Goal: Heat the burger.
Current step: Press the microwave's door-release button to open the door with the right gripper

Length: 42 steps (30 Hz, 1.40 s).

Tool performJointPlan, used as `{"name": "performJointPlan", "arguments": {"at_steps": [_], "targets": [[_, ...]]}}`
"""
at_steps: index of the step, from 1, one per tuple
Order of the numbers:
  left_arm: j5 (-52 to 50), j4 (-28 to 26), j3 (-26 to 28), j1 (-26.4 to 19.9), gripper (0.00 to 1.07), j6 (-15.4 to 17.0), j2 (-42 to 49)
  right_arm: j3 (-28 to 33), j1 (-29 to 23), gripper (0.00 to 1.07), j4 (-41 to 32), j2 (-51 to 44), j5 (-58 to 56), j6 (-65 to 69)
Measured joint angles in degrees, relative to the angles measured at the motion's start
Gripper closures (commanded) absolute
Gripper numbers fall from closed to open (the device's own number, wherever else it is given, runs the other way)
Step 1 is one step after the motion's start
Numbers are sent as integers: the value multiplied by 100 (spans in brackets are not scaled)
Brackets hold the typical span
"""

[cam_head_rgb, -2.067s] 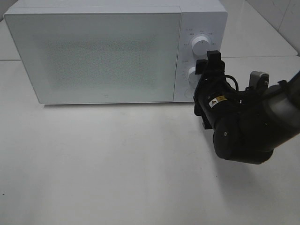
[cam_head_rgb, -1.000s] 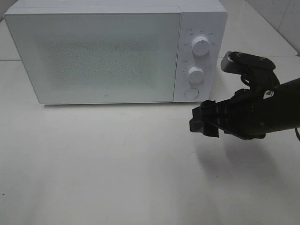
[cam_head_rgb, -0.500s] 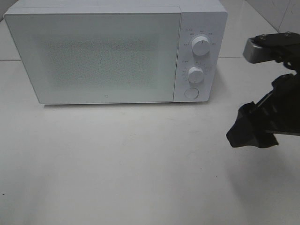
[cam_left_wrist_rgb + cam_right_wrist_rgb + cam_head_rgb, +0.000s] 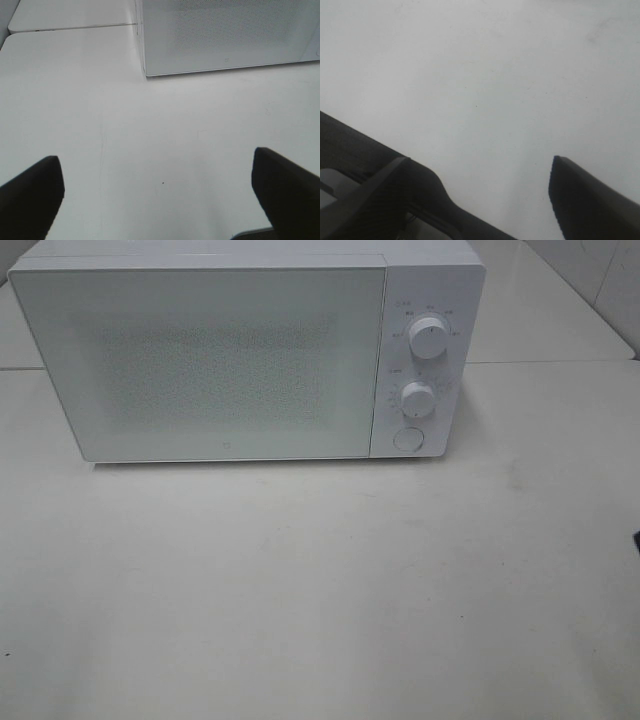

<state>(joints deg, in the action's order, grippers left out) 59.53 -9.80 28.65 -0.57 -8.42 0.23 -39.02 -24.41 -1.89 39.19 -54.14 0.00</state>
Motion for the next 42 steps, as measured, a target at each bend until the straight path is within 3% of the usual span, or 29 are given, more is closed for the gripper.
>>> {"name": "performJointPlan", "arguments": {"at_steps": [4,7,9,17,25,42], "targets": [[0,0,0,0,10,0,0,447,493,33,17,-991,-86,0],[0,0,0,0,10,0,0,516,619,33,29,-1186,-86,0],[0,0,0,0,10,0,0,802,1071,33,34,-1839,-126,0],[0,0,0,0,10,0,0,842,1839,33,34,-3060,-115,-115],[0,0,0,0,10,0,0,905,1988,34,63,-3908,-327,-178],[0,0,0,0,10,0,0,997,1988,35,189,-3948,-510,-172]]}}
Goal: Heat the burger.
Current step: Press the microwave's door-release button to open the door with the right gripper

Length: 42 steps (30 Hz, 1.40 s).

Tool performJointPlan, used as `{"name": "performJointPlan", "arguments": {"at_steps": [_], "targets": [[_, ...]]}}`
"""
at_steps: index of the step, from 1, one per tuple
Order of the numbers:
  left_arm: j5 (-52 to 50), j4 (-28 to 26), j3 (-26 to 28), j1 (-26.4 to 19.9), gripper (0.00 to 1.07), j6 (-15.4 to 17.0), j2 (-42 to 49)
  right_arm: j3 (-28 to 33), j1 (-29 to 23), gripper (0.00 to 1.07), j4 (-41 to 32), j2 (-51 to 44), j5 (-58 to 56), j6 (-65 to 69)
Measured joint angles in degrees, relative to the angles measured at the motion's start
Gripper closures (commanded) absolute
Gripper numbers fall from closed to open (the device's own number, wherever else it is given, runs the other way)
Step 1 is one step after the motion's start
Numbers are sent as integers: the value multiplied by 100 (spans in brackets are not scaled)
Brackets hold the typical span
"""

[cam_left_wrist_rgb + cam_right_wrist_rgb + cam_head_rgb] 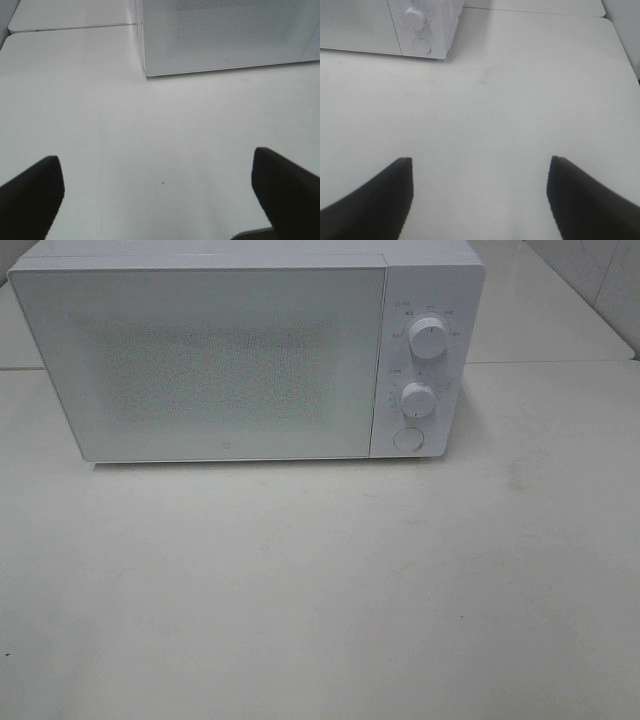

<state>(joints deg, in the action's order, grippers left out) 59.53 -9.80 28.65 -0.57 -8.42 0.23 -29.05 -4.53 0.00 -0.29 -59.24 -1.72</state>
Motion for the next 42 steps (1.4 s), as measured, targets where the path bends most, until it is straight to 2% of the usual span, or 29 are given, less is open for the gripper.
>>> {"name": "performJointPlan", "arguments": {"at_steps": [8,14,25,36,42], "targets": [[0,0,0,0,10,0,0,-57,0,35,-34,0,166,0],[0,0,0,0,10,0,0,-120,0,35,-63,344,1008,0],[0,0,0,0,10,0,0,149,0,35,-183,1960,2796,0],[0,0,0,0,10,0,0,155,0,30,-183,3501,4354,0],[0,0,0,0,10,0,0,166,0,31,-183,4383,5271,0]]}}
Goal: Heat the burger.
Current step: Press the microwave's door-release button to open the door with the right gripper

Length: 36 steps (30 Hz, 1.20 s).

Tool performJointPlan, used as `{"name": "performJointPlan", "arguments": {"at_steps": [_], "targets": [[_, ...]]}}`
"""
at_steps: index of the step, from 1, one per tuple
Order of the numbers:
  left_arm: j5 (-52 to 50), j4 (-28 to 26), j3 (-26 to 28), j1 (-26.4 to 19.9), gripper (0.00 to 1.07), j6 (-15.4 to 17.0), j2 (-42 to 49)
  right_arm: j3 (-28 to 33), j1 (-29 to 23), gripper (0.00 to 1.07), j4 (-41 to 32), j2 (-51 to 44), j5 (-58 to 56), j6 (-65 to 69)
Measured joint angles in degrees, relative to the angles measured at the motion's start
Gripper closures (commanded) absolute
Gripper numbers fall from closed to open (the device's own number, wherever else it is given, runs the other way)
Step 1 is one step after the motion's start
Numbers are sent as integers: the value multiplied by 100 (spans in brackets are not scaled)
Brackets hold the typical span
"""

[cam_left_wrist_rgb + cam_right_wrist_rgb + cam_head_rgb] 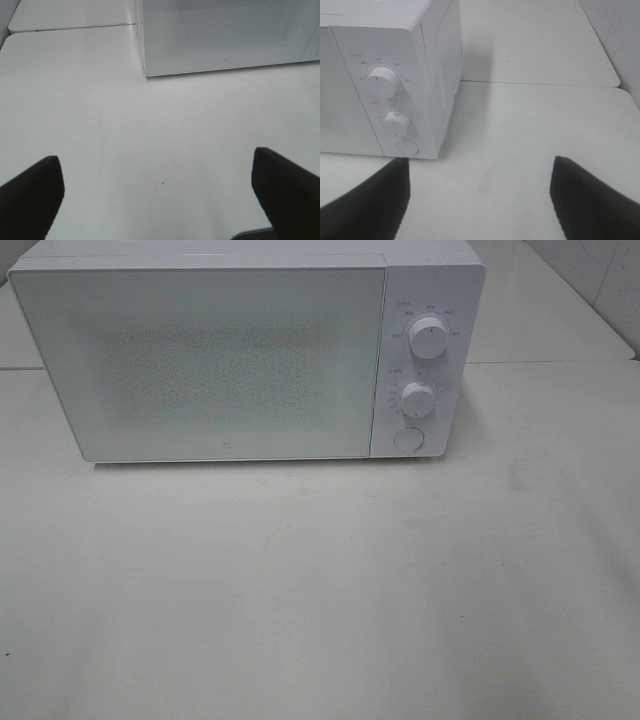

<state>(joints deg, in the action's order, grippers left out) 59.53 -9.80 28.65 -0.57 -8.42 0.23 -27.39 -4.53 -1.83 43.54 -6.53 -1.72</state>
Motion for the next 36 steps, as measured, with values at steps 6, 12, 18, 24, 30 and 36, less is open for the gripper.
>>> {"name": "performJointPlan", "arguments": {"at_steps": [6,12,18,24,30,36], "targets": [[0,0,0,0,10,0,0,0,0,31,0,796,837,29],[0,0,0,0,10,0,0,275,0,31,-138,1581,2315,172],[0,0,0,0,10,0,0,676,-516,31,-917,2235,3592,-338],[0,0,0,0,10,0,0,837,-1398,31,-2051,3025,4733,-1209],[0,0,0,0,10,0,0,837,-2504,31,-3105,3919,6073,-1541],[0,0,0,0,10,0,0,831,-3409,31,-3936,4612,6916,-1593]]}}
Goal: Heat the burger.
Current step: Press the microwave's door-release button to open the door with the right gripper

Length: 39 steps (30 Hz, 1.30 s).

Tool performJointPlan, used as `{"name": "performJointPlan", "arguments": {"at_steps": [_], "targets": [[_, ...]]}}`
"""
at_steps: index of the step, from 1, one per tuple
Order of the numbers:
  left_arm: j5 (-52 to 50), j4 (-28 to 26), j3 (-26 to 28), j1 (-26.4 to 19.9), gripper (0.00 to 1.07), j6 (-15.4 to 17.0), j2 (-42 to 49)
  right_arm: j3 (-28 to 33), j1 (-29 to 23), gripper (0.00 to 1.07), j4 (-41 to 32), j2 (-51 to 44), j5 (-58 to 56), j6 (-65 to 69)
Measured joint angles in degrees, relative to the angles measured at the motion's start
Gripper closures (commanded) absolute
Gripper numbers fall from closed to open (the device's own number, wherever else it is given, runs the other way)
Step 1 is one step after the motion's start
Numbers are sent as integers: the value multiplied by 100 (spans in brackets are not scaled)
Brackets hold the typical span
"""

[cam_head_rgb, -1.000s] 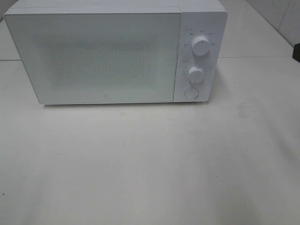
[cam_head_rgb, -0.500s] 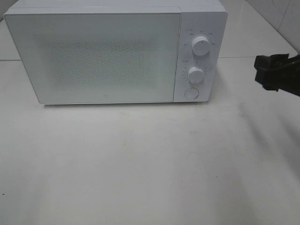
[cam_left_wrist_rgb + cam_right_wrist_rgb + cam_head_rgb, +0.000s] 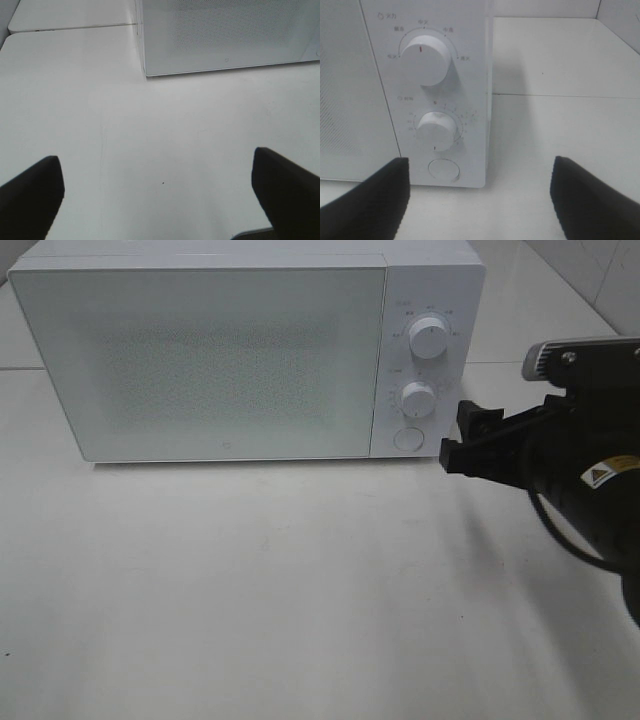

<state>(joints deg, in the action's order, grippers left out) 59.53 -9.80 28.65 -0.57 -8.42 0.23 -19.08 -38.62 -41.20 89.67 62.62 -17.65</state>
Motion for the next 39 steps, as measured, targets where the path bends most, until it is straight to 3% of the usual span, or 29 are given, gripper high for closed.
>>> {"name": "performJointPlan", "arguments": {"at_steps": [11,23,28,30,33,35,39], "targets": [[0,0,0,0,10,0,0,-327,-991,31,-963,785,413,-481],[0,0,0,0,10,0,0,-378,-1071,31,-1117,951,390,-275],[0,0,0,0,10,0,0,-378,-1071,31,-1129,951,384,670],[0,0,0,0,10,0,0,-378,-1071,31,-1129,951,235,1925],[0,0,0,0,10,0,0,-378,-1071,32,-1129,951,201,2292],[0,0,0,0,10,0,0,-378,-1071,33,-1134,951,172,3753],[0,0,0,0,10,0,0,-378,-1071,37,-1134,951,149,4905]]}}
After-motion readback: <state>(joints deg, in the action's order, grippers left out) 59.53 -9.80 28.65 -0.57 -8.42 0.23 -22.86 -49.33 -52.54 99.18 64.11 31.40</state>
